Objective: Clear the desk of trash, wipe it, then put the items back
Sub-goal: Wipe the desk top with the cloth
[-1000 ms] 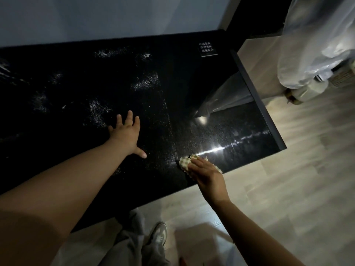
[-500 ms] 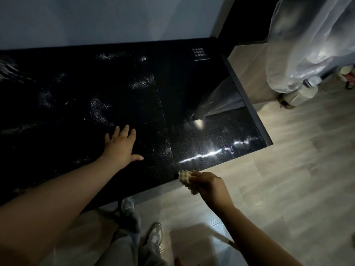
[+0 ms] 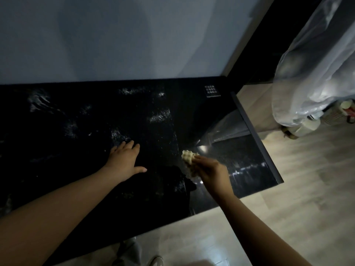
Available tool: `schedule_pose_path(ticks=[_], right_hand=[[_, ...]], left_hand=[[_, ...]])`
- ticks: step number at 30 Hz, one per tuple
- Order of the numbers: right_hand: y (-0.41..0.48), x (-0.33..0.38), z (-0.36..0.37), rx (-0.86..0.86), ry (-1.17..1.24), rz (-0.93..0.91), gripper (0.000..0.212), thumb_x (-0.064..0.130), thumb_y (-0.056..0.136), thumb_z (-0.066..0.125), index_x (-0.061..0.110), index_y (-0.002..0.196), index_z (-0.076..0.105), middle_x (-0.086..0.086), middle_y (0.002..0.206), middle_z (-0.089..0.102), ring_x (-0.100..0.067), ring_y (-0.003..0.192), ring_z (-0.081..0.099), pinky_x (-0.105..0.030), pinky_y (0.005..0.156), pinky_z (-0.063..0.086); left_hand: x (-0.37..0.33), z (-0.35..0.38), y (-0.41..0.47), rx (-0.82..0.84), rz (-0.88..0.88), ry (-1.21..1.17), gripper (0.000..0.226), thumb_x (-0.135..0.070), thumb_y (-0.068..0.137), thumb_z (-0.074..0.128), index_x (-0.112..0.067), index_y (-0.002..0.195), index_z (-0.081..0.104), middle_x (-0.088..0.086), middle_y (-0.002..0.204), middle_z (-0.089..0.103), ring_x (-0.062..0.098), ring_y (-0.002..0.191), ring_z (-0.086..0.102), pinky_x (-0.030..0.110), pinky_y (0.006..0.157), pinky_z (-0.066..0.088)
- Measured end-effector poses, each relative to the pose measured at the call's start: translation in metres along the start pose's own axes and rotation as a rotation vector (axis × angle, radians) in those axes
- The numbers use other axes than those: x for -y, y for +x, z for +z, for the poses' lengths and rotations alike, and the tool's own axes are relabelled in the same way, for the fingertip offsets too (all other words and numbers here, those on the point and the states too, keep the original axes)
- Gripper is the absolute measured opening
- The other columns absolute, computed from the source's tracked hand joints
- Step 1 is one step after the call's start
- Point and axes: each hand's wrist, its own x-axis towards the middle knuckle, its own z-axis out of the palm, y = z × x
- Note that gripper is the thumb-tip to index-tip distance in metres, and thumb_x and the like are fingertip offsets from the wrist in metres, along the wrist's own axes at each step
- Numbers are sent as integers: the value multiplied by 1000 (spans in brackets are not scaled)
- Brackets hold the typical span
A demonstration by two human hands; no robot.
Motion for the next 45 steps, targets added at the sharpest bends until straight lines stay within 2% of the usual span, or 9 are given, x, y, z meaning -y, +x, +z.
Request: schedule_pose_path(ticks=[2,4,11,22,26,31,37,41,45], right_hand=[[22,10,5,-27,38,1,26,12,84,71,21,109,73,2,106,72,-9,94,68,-26,87,54],[42,18,9,-37,60,26,27,9,84,70,20,109,72,3,102,73,-9,90,69,-32,84,56],[125,30,13,-31,27,-22,35,12,85,70,12,120,66,-5,112,68,-11,98,64,-26,87,53],[279,20,47,17,-71,-114,30,16,82,71,9,111,65,-6,107,61,-20,94,59,-37,82,52],[332,14,67,39,-92,-149,31,15,81,71,7,110,66,-9,106,62,-24,93,61,-39,82,52],[386,11,96,71,-127,-200,30,15,82,69,8,112,66,-10,109,64,-28,97,61,-35,84,50],[429,13,120,112,-163,-226,30,17,87,64,11,116,66,-9,112,64,-28,95,62,-38,82,52],[442,11,133,148,-176,-248,30,17,91,59,11,120,64,-10,119,63,-28,104,60,-38,89,50],[439,5,148,308,-149,-237,36,24,97,53,13,131,58,-10,139,52,-28,125,50,-33,105,38]], left_hand=[[13,-8,7,-29,-12,-6,95,-62,83,57,-17,153,12,7,161,8,29,147,8,47,119,17],[22,-12,13,-45,-24,-7,95,-62,83,58,-16,153,13,7,160,9,28,147,10,47,118,18],[38,-38,47,16,-36,-59,96,-61,83,59,-15,153,13,7,161,7,30,147,7,48,119,16],[52,-53,109,31,-150,-102,99,-66,82,56,-20,154,5,6,161,-3,32,148,-2,49,119,13],[60,-56,136,-9,-158,-99,111,-72,76,57,-22,154,-4,7,160,-15,34,147,-12,51,118,6],[67,-53,160,70,-197,-88,131,-80,60,63,-29,150,-18,6,154,-33,39,142,-24,56,116,-1],[65,-49,167,79,-225,-46,135,-78,58,67,-29,150,-19,6,153,-35,40,141,-25,58,116,0],[66,-47,169,74,-223,-51,136,-78,57,67,-28,150,-18,7,152,-36,40,141,-26,59,115,0],[67,-46,169,77,-221,-42,135,-78,57,67,-28,149,-19,7,152,-37,41,141,-26,59,115,0]])
